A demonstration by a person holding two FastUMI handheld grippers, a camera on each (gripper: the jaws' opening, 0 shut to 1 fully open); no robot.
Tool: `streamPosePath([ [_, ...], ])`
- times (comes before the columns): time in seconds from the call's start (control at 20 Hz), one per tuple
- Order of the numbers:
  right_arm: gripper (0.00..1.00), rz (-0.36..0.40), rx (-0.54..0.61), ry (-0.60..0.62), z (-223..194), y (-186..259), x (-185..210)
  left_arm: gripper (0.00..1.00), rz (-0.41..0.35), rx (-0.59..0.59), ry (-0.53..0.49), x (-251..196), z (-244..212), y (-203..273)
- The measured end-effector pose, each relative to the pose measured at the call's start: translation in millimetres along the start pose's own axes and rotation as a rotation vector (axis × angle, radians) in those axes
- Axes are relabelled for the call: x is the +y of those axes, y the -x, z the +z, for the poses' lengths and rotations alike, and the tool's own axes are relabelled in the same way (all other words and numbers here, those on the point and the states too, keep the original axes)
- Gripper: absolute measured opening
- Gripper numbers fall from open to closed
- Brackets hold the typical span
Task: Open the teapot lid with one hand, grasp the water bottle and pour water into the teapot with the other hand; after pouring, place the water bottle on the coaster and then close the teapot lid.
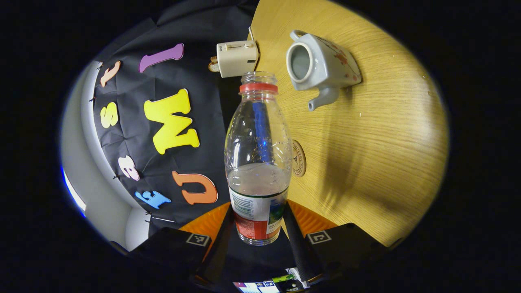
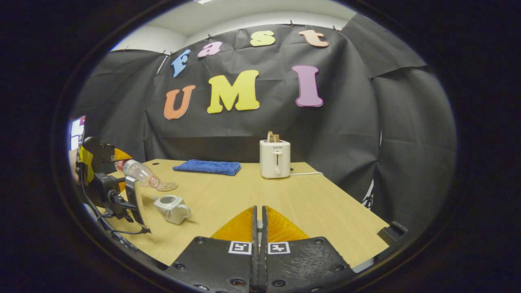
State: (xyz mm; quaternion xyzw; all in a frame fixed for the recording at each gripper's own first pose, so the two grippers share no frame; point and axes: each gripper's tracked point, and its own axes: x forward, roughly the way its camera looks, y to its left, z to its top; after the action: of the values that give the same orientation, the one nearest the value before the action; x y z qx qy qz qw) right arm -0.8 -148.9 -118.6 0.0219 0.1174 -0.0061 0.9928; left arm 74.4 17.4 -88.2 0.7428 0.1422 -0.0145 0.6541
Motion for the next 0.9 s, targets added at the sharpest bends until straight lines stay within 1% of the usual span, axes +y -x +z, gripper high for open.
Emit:
streamPosePath([
  [0.35,0.00,-0.007,-0.003,-0.009,-1,3,-6,0.72,0.014,-0.001,-0.077,3,5,-3],
  [0.65,0.00,-0.010,-0.002,-0.016,-3,4,-8,0.72,0.056,0.000,-0.151,15,10,-2],
  [0.9,0.00,-0.009,-0.002,-0.020,-3,4,-9,0.72,0.064,0.000,-0.184,19,14,-2],
])
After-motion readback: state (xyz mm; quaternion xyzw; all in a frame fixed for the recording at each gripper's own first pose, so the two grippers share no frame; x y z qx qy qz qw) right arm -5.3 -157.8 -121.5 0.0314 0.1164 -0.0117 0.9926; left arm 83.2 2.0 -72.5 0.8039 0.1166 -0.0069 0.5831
